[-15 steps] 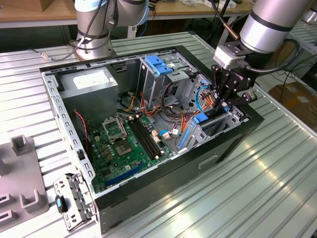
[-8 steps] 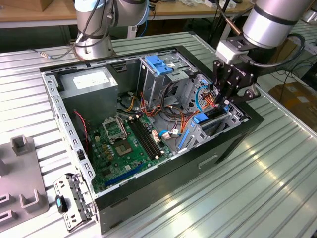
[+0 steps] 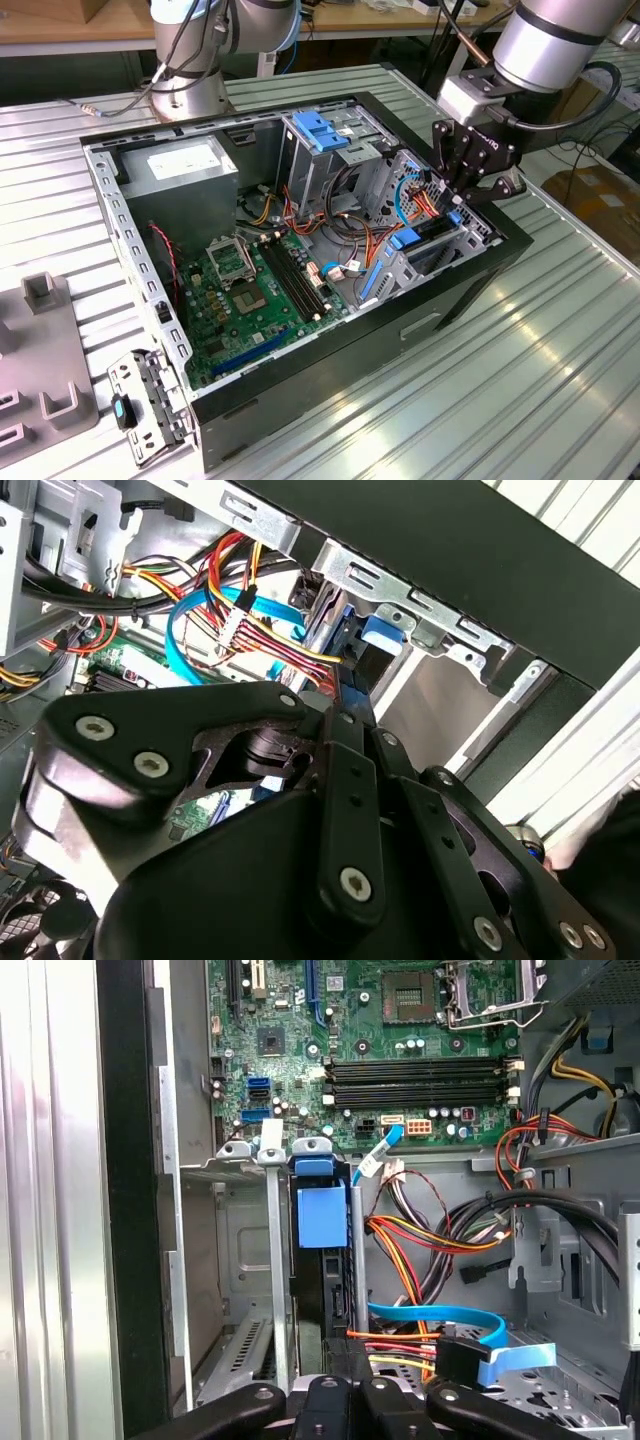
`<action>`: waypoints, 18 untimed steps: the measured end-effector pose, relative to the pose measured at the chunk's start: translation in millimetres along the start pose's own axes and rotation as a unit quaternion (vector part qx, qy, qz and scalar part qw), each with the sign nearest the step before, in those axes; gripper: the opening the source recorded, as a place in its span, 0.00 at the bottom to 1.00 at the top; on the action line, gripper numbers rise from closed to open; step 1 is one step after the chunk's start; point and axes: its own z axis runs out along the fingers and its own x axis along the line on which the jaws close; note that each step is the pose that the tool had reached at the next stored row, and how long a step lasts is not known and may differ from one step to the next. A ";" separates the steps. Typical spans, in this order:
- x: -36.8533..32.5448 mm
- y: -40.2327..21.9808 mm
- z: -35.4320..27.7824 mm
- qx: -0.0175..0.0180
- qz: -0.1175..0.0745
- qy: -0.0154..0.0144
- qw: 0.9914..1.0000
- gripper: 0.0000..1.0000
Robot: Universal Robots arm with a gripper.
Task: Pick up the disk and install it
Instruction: 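Insert the first disk wire, then insert the second disk wire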
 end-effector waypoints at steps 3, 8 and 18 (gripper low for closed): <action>0.0 0.0 -0.1 0.000 0.000 0.000 1.000 0.11; 0.0 0.0 -0.4 0.000 0.000 0.000 1.000 0.11; 0.3 7.1 -0.5 0.000 0.000 0.000 1.000 0.11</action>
